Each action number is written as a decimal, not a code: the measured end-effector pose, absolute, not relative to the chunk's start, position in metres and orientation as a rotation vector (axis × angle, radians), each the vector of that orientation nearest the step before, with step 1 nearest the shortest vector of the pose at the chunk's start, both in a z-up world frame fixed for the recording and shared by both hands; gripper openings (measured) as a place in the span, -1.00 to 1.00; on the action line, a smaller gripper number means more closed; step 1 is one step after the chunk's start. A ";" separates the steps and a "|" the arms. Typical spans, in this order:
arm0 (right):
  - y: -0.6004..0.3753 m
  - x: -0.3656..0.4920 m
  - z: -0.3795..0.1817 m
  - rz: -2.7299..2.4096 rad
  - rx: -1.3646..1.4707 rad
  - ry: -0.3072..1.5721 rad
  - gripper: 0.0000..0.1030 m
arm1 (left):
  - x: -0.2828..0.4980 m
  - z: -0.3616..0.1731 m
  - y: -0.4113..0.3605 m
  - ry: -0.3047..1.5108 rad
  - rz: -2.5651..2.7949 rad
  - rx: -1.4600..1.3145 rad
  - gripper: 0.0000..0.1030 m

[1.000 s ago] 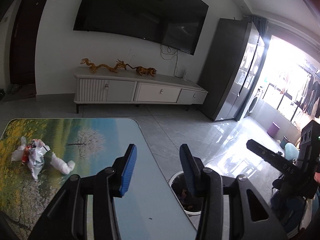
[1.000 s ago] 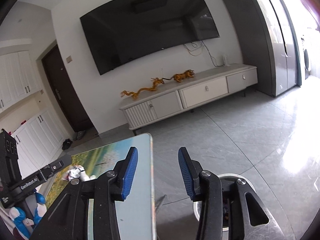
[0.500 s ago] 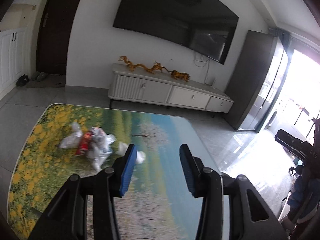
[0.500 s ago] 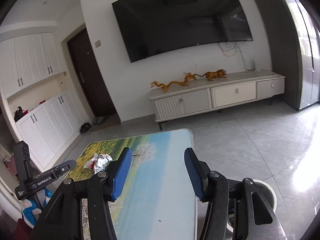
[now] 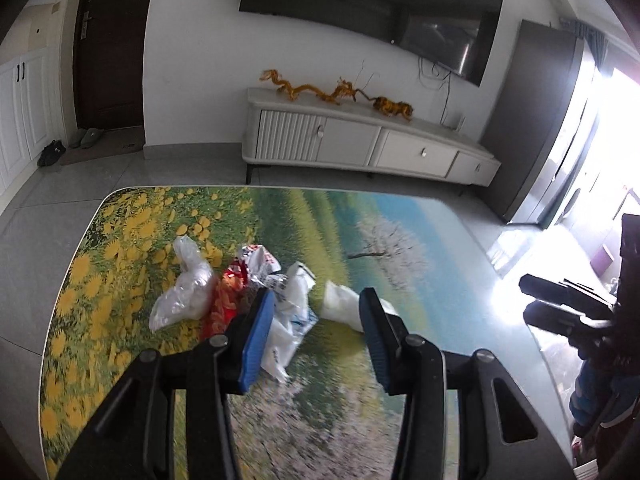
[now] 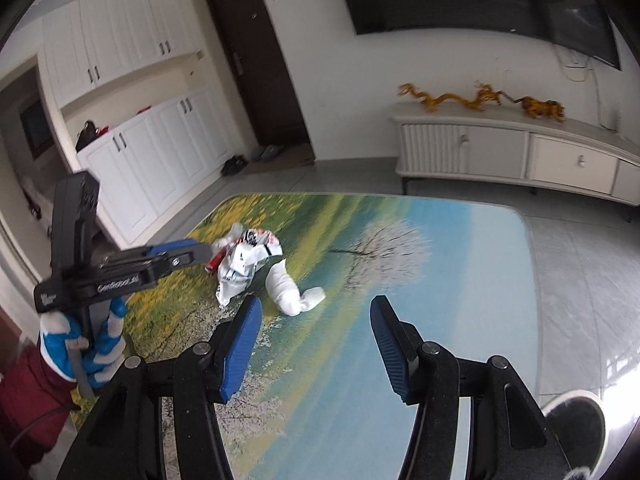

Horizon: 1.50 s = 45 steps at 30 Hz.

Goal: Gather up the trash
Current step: 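Grasp the white printed bag with the left tool while the right tool grasps a white tissue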

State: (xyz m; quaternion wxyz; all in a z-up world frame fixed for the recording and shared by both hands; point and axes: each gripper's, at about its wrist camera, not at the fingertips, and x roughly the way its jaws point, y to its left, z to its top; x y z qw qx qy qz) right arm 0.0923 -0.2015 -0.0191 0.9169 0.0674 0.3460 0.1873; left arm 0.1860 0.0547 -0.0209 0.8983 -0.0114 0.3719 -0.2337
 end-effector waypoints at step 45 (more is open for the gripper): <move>-0.160 0.144 -0.078 0.602 0.165 0.854 -0.75 | 0.213 -0.075 0.043 0.852 -0.516 -0.015 -0.39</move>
